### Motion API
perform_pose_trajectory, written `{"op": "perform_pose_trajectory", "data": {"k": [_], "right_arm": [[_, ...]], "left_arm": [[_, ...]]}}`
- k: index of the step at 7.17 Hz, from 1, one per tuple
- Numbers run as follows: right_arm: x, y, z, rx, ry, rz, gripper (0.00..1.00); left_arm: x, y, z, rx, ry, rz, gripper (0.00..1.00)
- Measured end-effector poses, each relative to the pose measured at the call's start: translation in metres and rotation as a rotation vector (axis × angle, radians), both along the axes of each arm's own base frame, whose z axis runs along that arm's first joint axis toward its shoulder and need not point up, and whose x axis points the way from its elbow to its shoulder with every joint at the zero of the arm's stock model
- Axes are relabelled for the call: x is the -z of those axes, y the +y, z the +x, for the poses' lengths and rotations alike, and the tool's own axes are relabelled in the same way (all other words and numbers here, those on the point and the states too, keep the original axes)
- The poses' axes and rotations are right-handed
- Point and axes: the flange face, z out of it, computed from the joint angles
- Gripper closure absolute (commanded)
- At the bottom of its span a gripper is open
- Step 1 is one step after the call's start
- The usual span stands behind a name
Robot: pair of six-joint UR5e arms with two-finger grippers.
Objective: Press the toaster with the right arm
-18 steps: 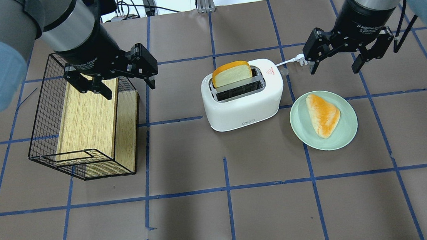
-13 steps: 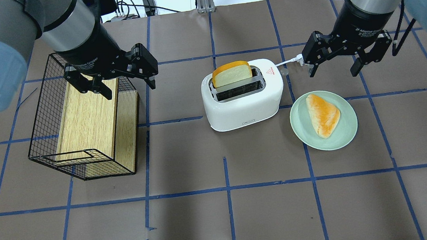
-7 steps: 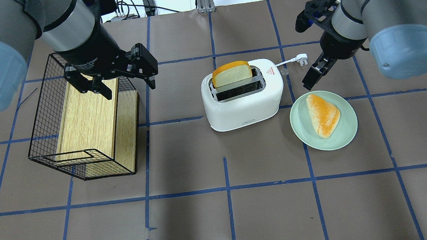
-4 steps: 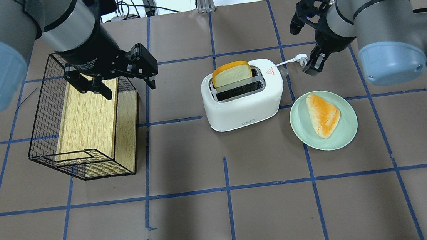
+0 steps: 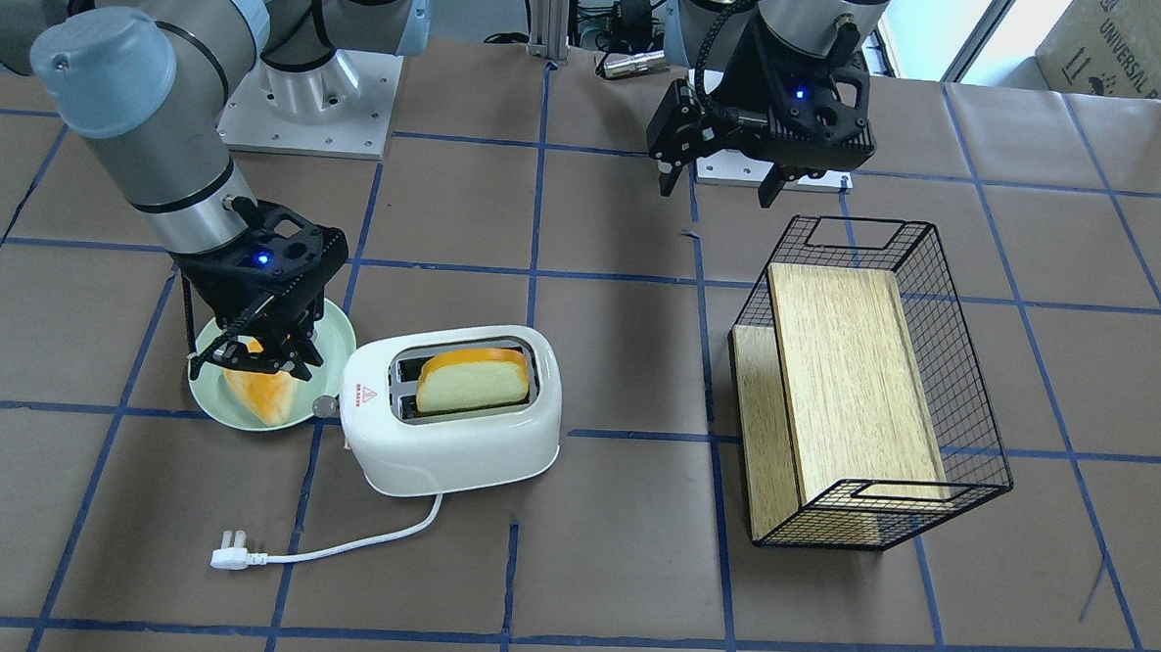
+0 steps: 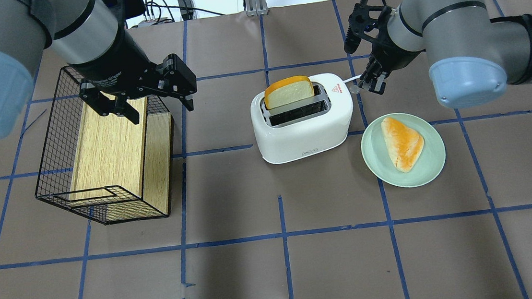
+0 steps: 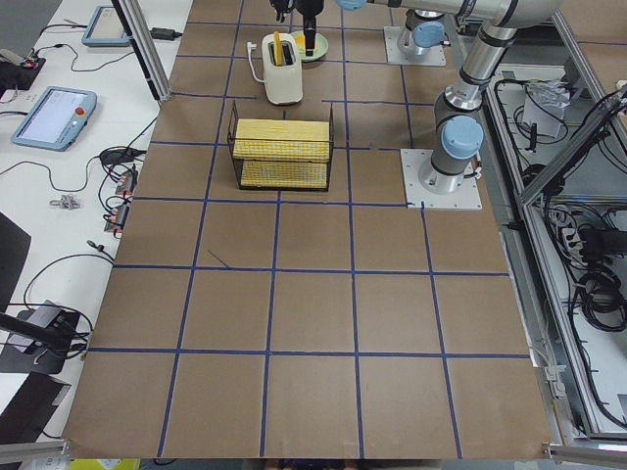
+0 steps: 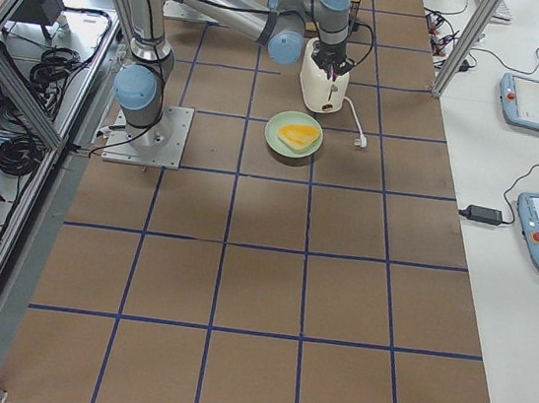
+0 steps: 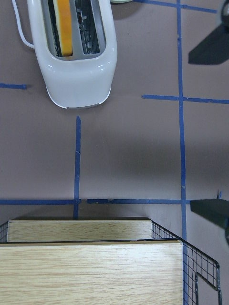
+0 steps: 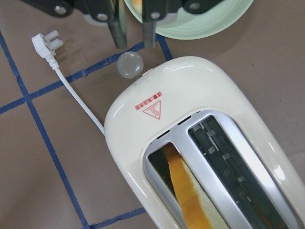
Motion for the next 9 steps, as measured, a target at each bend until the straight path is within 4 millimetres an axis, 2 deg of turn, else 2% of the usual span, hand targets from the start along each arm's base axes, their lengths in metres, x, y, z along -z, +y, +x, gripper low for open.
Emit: {"op": "perform_pose_trajectory", "data": {"k": [2, 9], "right_arm": [[0.021, -0.007, 0.001, -0.051, 0.003, 0.024, 0.75], [0.070, -0.031, -0.001, -0.140, 0.014, 0.030, 0.73]], "left_arm": [[0.000, 0.000, 0.000, 0.000, 0.000, 0.000, 0.00], [0.000, 0.000, 0.000, 0.000, 0.000, 0.000, 0.00]]}}
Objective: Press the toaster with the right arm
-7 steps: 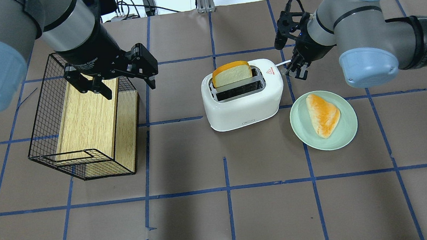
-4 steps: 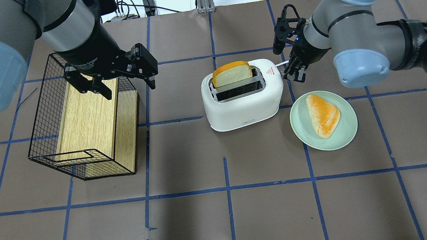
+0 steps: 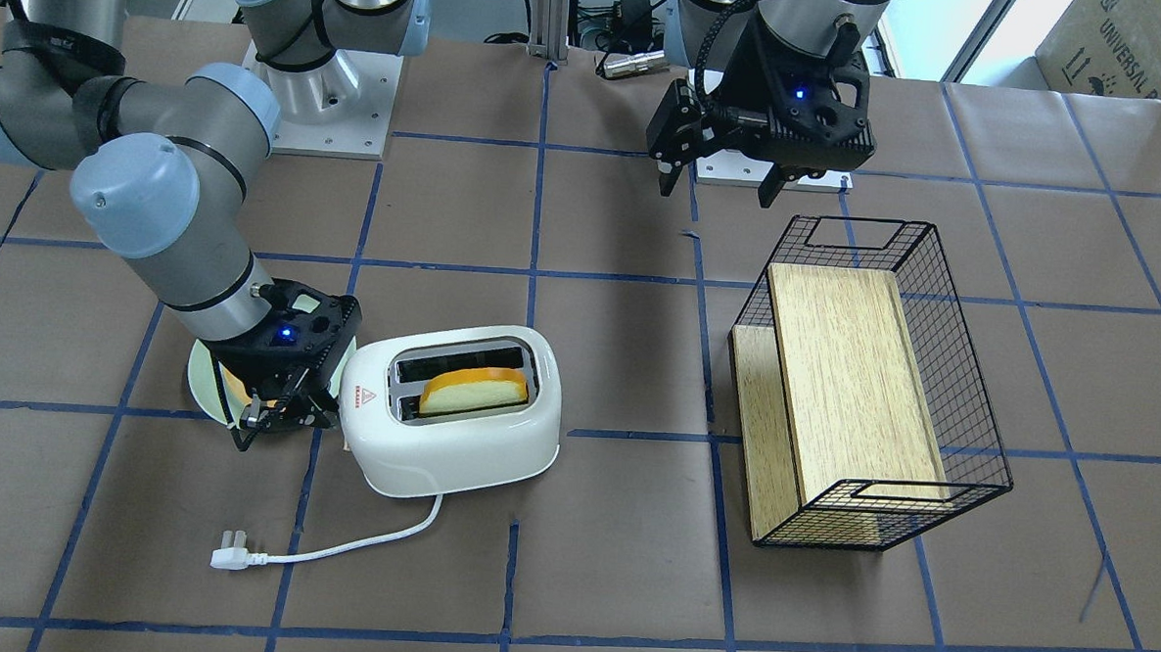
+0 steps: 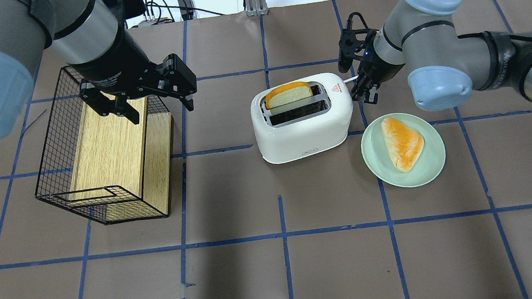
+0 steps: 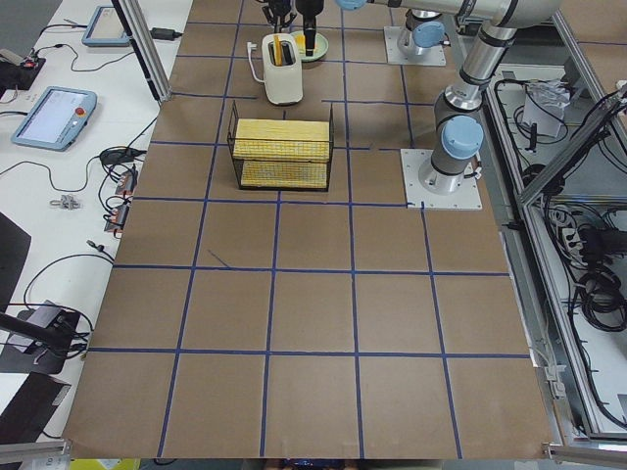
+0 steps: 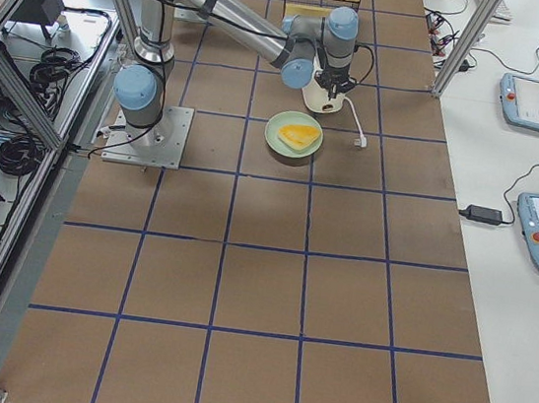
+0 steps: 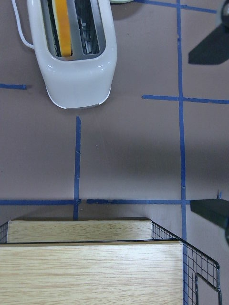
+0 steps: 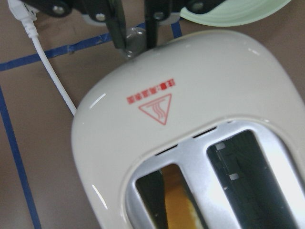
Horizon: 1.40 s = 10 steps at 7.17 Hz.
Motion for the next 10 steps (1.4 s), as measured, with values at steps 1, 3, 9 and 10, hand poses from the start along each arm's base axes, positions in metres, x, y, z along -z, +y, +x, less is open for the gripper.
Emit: {"op": "perform_pose_trajectory", "data": {"k": [1, 3, 9, 10], "right_arm": [[0.007, -0.002, -0.001, -0.011, 0.002, 0.003, 0.72], [0.022, -0.007, -0.003, -0.018, 0.003, 0.014, 0.72], [-0.010, -0.021, -0.004, -0.001, 0.011, -0.019, 0.04], [-0.042, -0.028, -0.005, 0.041, 0.001, 0.010, 0.04]], "left_arm": [[0.000, 0.000, 0.000, 0.000, 0.000, 0.000, 0.00], [0.000, 0.000, 0.000, -0.001, 0.000, 0.000, 0.00], [0.000, 0.000, 0.000, 0.000, 0.000, 0.000, 0.00], [0.000, 0.000, 0.000, 0.000, 0.000, 0.000, 0.00]]}}
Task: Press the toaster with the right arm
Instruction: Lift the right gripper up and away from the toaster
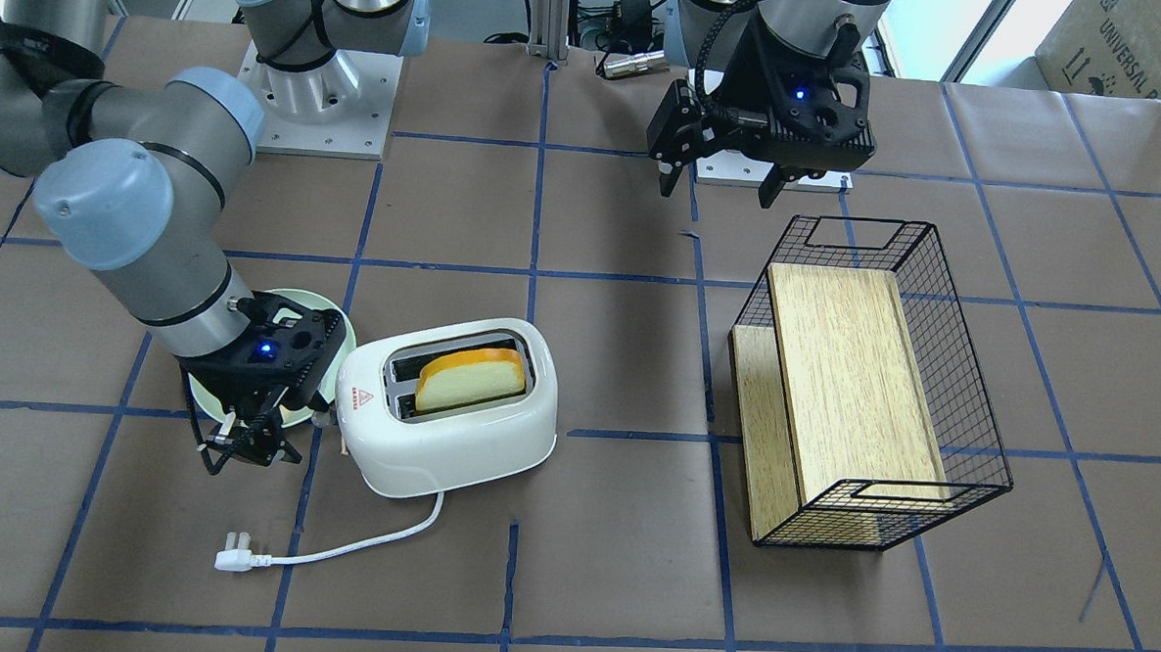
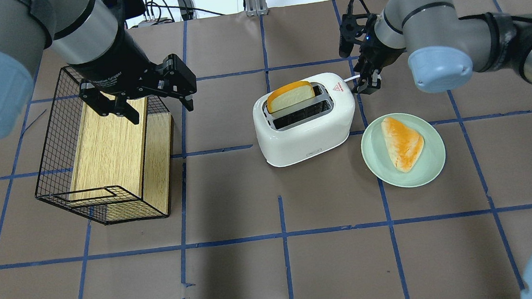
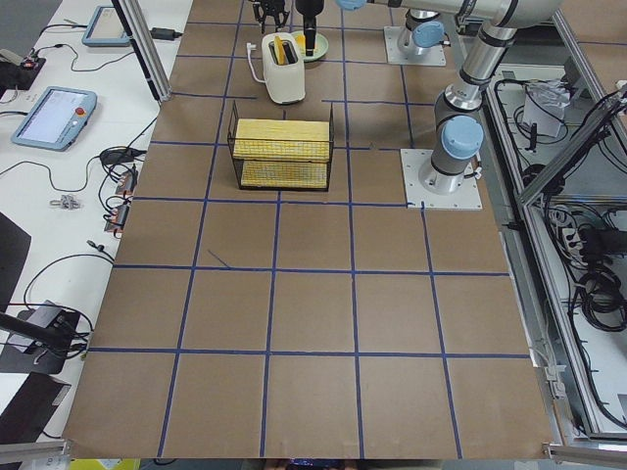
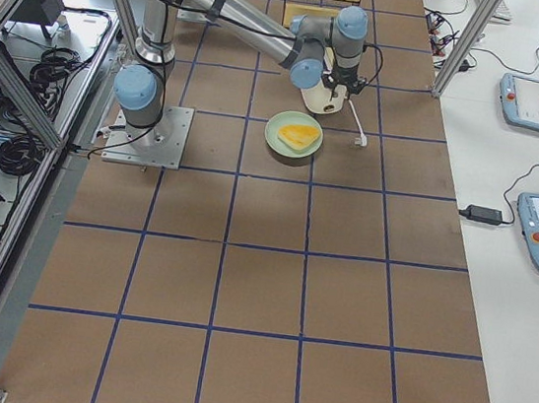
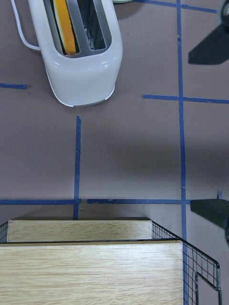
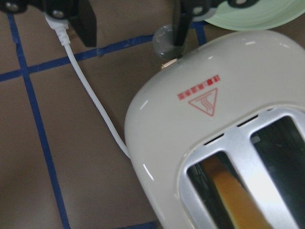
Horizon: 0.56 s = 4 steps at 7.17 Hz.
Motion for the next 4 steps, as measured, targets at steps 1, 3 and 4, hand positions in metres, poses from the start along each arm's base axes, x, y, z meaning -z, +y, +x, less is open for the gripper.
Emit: {"op": "perform_pose_trajectory", "data": {"k": [1, 3, 4], "right_arm": [[-0.028, 0.000, -0.001, 0.093, -0.013, 0.074, 0.01], [-0.064, 0.019, 0.000, 0.416, -0.023, 0.229, 0.00], [-0.081, 0.034, 0.000, 0.617, -0.011, 0.282, 0.00]], "left_arm": [[0.000, 0.000, 0.000, 0.000, 0.000, 0.000, 0.00], [0.000, 0.000, 0.000, 0.000, 0.001, 0.000, 0.00], [0.000, 0.000, 0.000, 0.000, 0.000, 0.000, 0.00]]}}
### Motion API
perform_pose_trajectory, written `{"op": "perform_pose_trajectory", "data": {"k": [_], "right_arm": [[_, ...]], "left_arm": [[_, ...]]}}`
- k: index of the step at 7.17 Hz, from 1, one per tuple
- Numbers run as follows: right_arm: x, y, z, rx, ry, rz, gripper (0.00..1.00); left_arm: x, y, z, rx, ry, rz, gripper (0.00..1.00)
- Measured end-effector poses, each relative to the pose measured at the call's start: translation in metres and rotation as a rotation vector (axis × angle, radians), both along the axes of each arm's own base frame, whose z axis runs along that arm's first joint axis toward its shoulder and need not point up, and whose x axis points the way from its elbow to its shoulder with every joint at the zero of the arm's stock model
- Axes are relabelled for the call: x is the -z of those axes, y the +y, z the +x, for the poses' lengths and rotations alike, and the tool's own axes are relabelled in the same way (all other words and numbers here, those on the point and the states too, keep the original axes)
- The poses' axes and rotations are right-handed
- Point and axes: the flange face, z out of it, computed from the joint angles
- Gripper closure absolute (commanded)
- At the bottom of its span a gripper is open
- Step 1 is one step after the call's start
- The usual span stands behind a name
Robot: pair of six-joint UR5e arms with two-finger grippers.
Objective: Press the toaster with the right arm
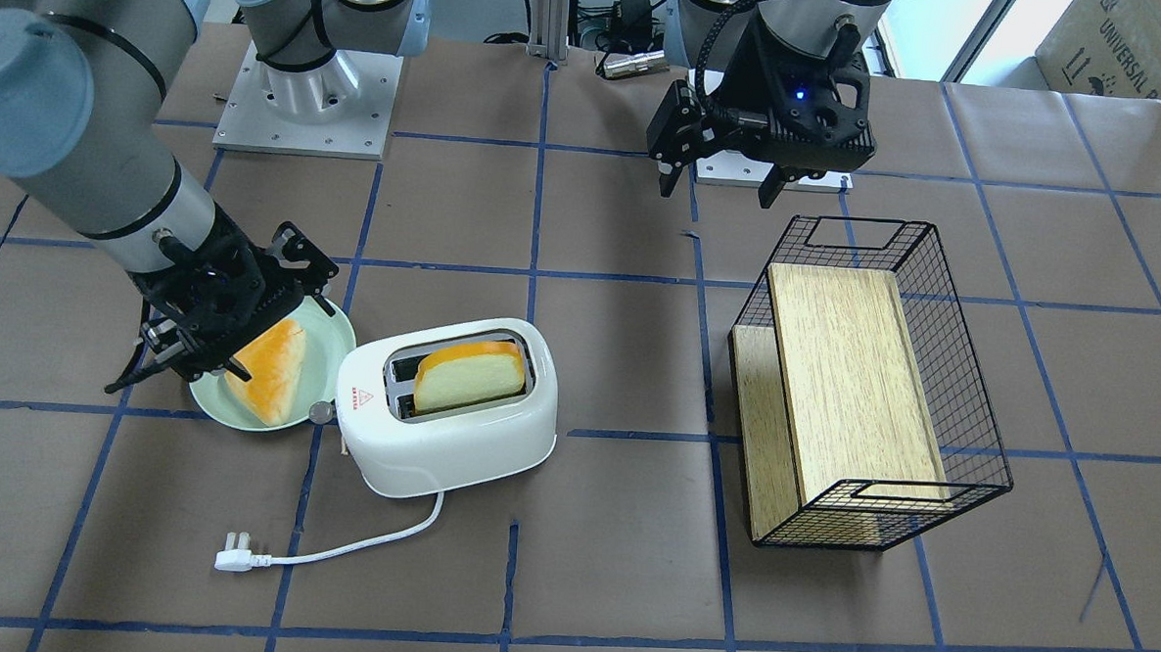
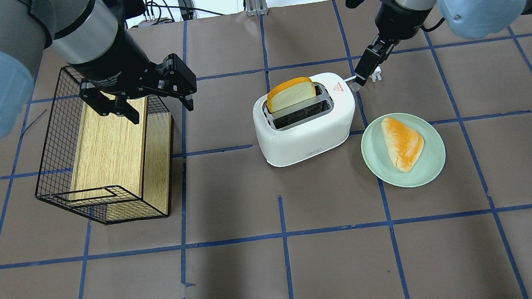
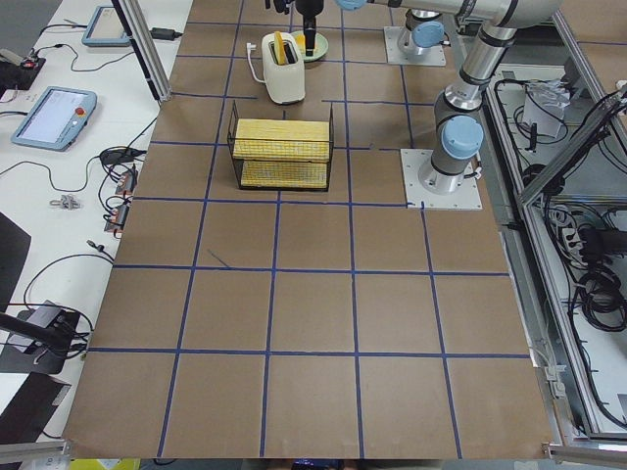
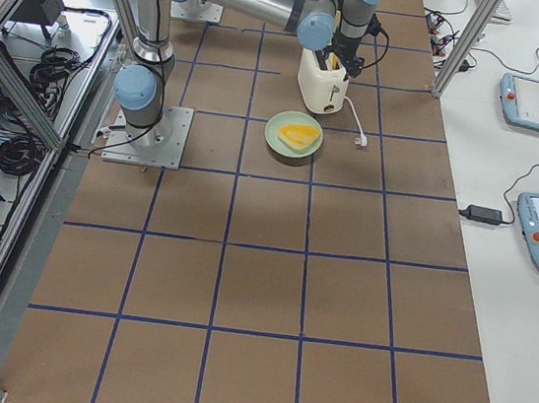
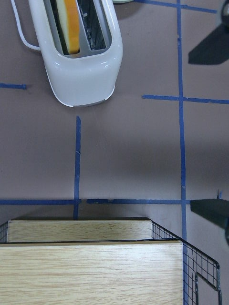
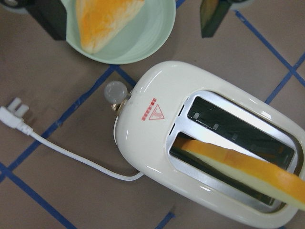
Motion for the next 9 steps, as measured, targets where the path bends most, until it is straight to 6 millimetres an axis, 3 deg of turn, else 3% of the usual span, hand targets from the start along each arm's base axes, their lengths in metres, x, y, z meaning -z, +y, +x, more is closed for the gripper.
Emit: {"op": "perform_pose_trajectory", "data": {"k": [3, 9], "right_arm": [[-0.031, 0.038, -0.004, 0.277, 0.082, 0.109, 0.00], [-0.051, 0.059, -0.012, 0.621, 0.214, 0.098, 0.00]], "left_arm": [[0.000, 0.000, 0.000, 0.001, 0.000, 0.000, 0.00], [0.000, 0.000, 0.000, 0.001, 0.000, 0.000, 0.00]]}}
